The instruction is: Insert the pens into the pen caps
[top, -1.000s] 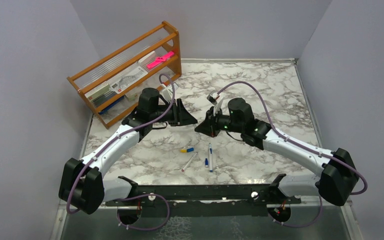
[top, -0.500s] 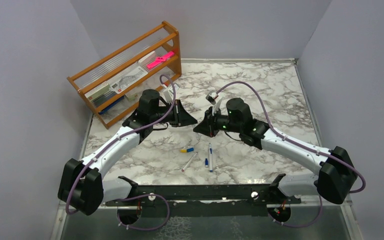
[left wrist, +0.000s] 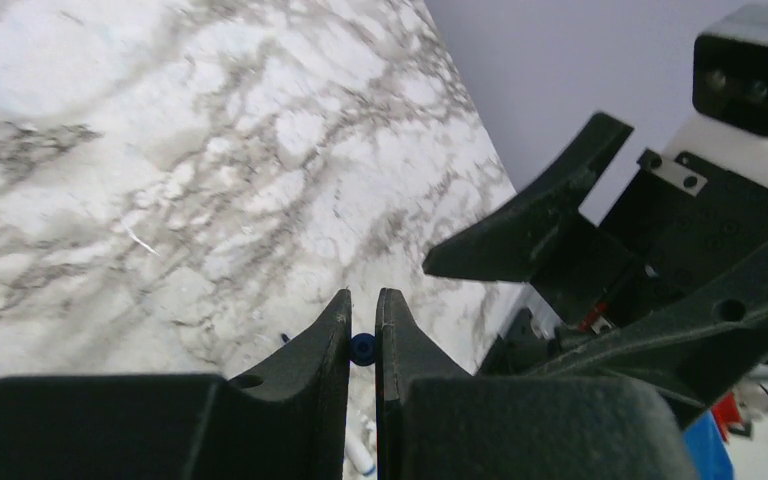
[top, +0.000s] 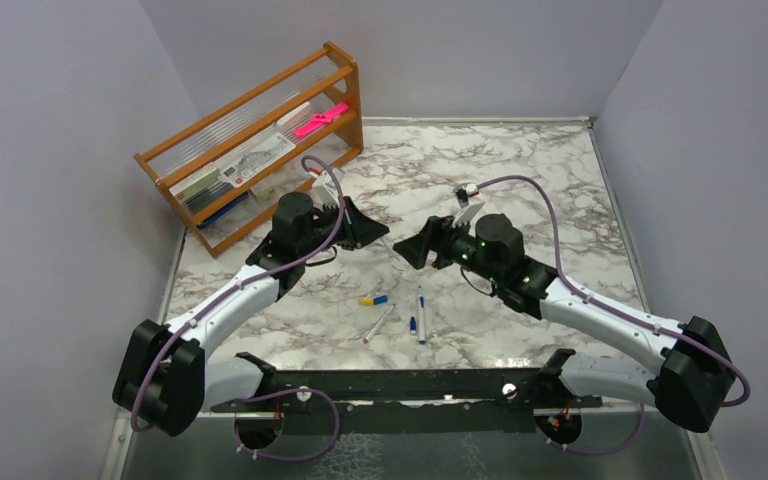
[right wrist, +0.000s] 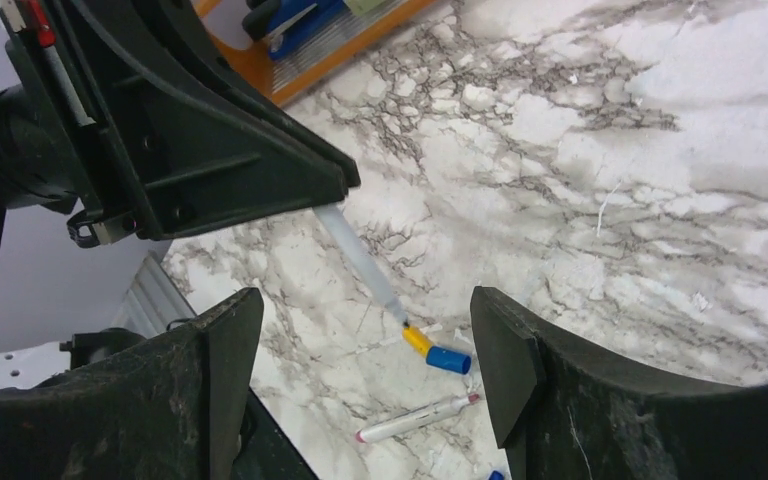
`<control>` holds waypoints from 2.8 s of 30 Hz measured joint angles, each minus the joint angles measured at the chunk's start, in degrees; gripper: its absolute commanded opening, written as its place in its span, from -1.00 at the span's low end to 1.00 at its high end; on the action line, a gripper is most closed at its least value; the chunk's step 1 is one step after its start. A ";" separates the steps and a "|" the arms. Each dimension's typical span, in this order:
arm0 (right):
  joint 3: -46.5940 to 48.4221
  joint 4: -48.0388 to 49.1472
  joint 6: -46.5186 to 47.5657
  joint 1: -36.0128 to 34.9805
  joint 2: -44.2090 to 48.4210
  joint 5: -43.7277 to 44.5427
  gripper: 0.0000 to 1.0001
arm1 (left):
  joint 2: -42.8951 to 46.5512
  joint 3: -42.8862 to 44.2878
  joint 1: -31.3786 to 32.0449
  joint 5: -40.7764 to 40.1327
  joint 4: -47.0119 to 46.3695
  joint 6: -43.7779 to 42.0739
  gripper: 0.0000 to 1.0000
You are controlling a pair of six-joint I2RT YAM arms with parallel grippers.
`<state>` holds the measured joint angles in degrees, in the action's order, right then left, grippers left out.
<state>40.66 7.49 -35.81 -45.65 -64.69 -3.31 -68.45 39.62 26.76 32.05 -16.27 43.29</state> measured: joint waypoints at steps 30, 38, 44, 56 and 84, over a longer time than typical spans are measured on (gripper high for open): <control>-2.58 -0.87 3.89 0.00 -4.96 -1.51 0.50 | -0.90 -30.69 8.22 -47.89 -22.38 39.19 -0.28; -2.58 -0.90 5.66 0.00 -6.29 -2.08 0.48 | -0.63 -30.86 8.74 -48.43 -22.14 40.41 -0.28; -1.20 -2.47 5.22 0.02 -9.77 -0.98 -0.15 | 5.40 -30.62 9.11 -48.83 -16.65 36.59 -0.28; 11.82 -5.05 16.26 5.14 -25.49 2.32 0.32 | -11.67 16.46 9.38 -41.22 6.99 -7.28 -0.22; 19.19 -3.56 35.06 3.63 -43.82 -3.54 -0.29 | 6.82 8.04 -4.66 -36.44 28.44 -11.32 -0.21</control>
<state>59.86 3.92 -0.75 -42.02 -108.51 -6.85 -61.63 47.66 22.11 -4.38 12.16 31.97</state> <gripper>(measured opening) 0.440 0.394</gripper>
